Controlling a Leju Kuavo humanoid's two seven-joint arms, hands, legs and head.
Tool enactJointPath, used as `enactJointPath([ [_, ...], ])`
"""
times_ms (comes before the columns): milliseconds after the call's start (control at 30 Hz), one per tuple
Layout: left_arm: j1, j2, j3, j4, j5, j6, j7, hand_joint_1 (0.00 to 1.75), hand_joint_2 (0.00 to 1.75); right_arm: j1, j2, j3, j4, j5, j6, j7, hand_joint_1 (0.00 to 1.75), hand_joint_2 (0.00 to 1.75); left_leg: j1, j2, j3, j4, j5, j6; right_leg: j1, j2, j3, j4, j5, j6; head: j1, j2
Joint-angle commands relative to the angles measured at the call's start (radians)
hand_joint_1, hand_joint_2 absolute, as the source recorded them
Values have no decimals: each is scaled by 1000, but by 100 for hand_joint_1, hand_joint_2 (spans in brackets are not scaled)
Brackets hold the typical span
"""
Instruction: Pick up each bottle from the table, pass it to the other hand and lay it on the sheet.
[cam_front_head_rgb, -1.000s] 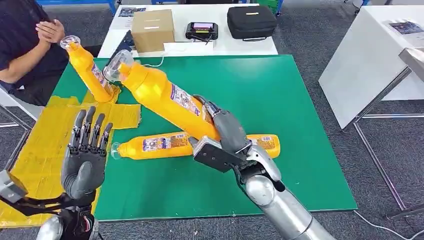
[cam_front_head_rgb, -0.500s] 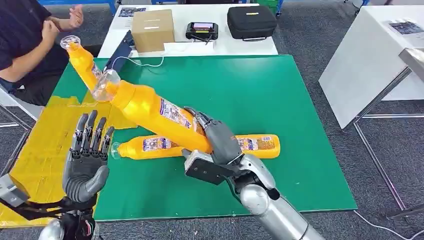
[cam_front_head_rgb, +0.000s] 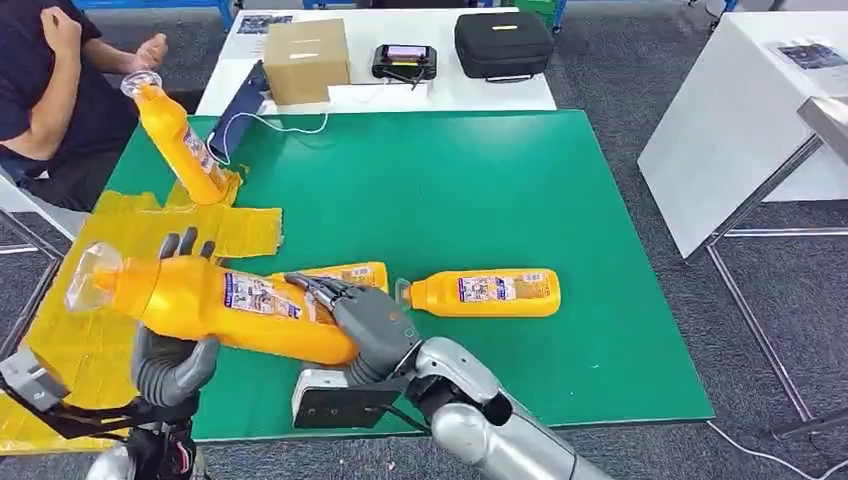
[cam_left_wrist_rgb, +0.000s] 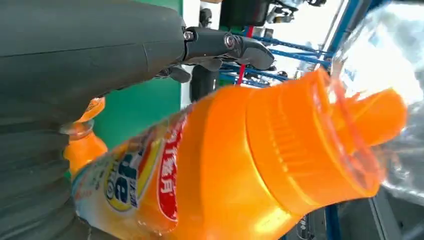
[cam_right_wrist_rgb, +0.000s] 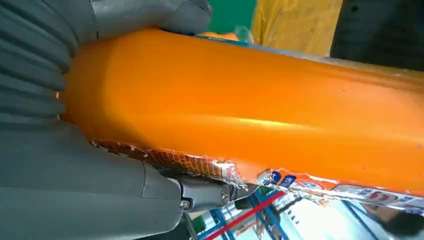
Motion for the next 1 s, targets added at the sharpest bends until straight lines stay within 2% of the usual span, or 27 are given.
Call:
enactJointPath([
  [33,-2,-6,-2,63,-6,-12,6,0,175,-53,3,108,99,0,11,-2,175,175,0,-1,4,-1,-1,-1,0,3,4,-1,-1,-1,0,0],
  [133,9,-4,-16,47,-11,-19,6,0,175,-81,-5,114,118,-8,19,-8,175,175,0,0,6,-1,-2,-1,0,5,5,-1,-2,-2,0,0],
  [300,35,22,-40,32,-81,-21,4,0,175,-69,-11,116,129,-12,29,-20,175,175,0,-1,4,-1,-1,-1,0,3,4,-1,-1,-1,0,0],
  [633,40,31,-38,37,-94,-25,11,0,175,-67,-16,119,128,-8,30,-20,175,175,1,-2,4,-1,-2,-1,0,3,5,-1,-2,-2,0,0],
  [967,46,11,-33,23,-89,-41,-15,2,175,-24,-50,85,106,19,20,-2,175,175,1,-2,4,-1,-1,-1,0,2,4,-1,-1,-1,0,0],
  [1000,43,10,-32,27,-89,-44,-24,171,175,-18,-51,83,102,23,19,0,175,175,1,-4,5,0,-2,-1,0,1,6,-1,-2,-1,0,0],
])
